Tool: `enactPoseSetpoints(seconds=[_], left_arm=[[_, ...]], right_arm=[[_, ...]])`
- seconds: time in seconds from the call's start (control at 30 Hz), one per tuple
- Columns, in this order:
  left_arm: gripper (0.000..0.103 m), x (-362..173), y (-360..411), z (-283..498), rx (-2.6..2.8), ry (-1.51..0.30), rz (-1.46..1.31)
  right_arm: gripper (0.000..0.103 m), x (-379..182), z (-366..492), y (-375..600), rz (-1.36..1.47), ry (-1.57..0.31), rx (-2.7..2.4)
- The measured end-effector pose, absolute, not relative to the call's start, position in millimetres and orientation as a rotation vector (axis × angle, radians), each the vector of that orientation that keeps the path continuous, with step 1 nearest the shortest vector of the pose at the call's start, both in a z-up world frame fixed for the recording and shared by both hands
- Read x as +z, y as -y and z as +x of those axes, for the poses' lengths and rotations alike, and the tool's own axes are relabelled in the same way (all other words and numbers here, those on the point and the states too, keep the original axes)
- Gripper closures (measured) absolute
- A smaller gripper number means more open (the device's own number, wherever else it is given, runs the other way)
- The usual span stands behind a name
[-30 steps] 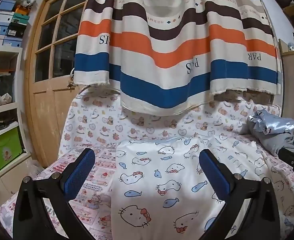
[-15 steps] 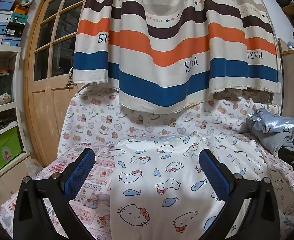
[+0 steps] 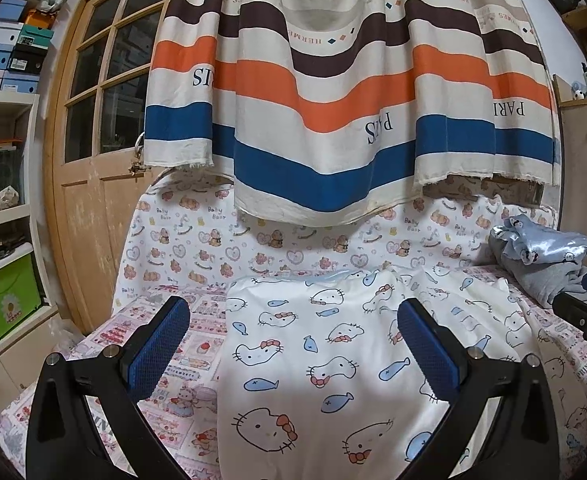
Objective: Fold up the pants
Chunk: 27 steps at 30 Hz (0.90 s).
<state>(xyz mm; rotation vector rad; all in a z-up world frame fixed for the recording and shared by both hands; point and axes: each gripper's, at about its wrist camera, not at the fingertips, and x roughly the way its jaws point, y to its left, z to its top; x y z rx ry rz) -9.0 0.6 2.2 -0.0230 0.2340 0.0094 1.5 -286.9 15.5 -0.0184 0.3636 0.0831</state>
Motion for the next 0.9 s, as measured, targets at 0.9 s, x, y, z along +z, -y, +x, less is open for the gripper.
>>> enactPoseSetpoints(seconds=[0.9], left_arm=[[0.0, 4.4, 0.0, -10.7, 0.009, -0.22, -0.023]], right_arm=[[0.001, 14.9, 1.6, 287.3, -0.016, -0.364, 0.084]])
